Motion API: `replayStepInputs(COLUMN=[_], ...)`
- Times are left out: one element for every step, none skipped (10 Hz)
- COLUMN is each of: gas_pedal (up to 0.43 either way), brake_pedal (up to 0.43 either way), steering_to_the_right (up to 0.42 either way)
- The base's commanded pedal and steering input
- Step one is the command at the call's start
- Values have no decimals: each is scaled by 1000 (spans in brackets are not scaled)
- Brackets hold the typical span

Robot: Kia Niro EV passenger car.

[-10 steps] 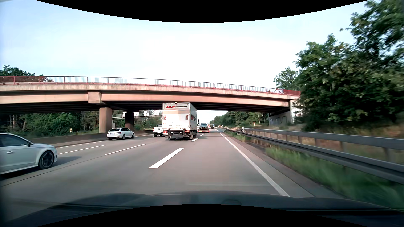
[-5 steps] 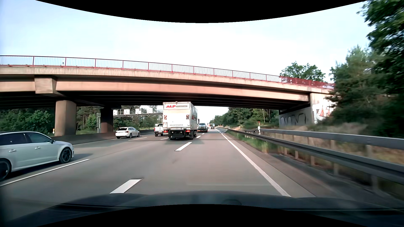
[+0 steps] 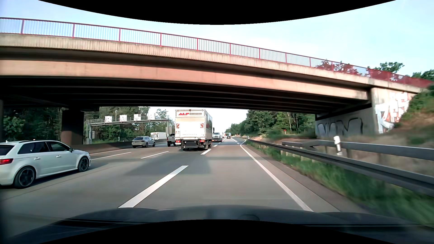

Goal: Follow the waypoints while adhering to traffic rules and regulations

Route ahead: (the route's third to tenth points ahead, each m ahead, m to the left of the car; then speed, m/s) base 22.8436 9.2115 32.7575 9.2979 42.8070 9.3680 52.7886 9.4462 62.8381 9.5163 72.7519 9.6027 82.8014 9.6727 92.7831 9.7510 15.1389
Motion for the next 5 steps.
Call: replayStepInputs(gas_pedal=[79,79,79,79,79], brake_pedal=[0,0,0,0,0], steering_to_the_right=[-5,-5,-5,-5,-5])
